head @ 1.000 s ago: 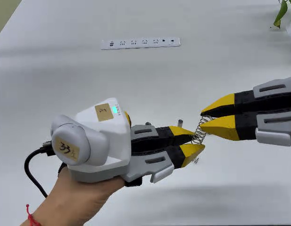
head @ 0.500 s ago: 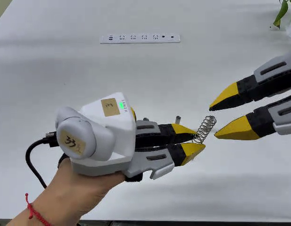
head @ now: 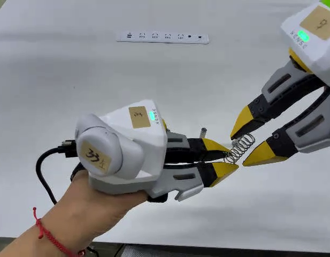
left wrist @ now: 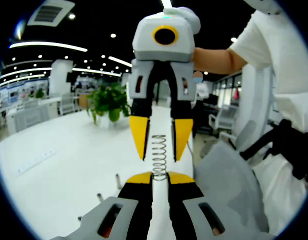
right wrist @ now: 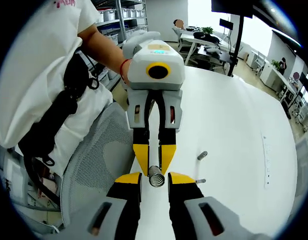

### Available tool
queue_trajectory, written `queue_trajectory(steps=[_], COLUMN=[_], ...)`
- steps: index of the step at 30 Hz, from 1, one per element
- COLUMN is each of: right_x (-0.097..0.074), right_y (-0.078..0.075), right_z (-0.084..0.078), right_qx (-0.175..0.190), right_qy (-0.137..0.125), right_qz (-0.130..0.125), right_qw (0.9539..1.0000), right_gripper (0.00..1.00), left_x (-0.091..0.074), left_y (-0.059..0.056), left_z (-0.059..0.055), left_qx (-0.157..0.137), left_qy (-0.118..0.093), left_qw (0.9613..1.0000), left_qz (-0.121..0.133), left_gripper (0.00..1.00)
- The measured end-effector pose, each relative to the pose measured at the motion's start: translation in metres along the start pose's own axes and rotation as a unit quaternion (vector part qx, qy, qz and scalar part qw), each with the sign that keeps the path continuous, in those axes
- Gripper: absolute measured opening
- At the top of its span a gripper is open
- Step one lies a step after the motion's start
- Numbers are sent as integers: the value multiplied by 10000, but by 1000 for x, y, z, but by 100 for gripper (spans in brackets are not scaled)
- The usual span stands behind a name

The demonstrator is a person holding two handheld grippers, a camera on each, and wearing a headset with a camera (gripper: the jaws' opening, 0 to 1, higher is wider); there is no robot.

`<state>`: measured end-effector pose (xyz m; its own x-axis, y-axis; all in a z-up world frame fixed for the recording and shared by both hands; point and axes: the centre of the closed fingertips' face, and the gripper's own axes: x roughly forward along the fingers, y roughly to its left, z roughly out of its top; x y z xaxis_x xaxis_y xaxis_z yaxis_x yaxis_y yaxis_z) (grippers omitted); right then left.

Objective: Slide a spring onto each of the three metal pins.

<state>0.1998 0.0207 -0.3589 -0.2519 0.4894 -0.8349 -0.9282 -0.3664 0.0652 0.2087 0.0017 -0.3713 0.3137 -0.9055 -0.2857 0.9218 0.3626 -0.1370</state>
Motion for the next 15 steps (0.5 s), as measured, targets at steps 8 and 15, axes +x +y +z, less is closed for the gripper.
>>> queue_trajectory(steps=[8, 15], right_x=[0, 0], right_y=[0, 0], right_z=[-1, -2], right_qx=[-74, -130], right_qy=[128, 211], right_qz=[103, 182], right_qw=[9998, 9995], right_gripper=[17, 14], left_x=[1, 1], left_y=[-2, -2], left_z=[0, 1], left_qx=[47, 56], left_qy=[0, -29], left_qw=[10000, 10000], left_qz=[-29, -24], left_gripper=[10, 10])
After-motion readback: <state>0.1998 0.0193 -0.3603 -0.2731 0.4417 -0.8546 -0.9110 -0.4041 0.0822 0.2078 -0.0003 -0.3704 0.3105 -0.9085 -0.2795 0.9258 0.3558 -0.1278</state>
